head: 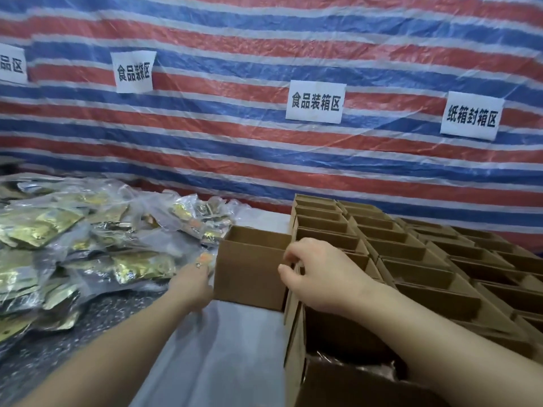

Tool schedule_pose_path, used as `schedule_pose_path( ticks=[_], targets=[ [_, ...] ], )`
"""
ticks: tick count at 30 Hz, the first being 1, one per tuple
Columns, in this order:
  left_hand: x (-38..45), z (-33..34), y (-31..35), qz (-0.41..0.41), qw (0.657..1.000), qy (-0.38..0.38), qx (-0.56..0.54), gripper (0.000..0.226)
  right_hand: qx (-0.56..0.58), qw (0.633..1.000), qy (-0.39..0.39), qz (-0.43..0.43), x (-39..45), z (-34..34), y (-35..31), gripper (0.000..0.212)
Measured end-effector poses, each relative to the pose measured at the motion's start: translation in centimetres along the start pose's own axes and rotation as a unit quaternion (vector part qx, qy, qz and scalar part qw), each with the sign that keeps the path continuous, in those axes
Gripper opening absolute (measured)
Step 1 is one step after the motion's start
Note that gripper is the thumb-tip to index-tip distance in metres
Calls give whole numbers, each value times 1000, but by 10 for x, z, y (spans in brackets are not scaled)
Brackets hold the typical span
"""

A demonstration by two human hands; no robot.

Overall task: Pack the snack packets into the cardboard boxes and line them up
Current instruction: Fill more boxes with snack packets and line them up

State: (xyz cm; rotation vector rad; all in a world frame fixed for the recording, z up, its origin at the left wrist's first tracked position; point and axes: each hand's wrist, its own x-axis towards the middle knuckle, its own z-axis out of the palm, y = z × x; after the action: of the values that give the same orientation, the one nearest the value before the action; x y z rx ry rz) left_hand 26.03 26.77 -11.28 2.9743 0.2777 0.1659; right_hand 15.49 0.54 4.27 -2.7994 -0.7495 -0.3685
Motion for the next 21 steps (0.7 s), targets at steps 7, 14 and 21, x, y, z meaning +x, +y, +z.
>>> schedule_pose_path(
  ticks=[7,14,21],
  targets=[
    [84,44,-18,18,999,-29,34,57,41,998,-32,-29,40,25,26,19],
    [58,33,-19,-31,996,-64,53,61,51,998,-41,-18,33,24,28,23],
    [-44,-2,-32,-71,994,-35,-73,30,88,996,-24,26,-24,-6,5,18]
  ],
)
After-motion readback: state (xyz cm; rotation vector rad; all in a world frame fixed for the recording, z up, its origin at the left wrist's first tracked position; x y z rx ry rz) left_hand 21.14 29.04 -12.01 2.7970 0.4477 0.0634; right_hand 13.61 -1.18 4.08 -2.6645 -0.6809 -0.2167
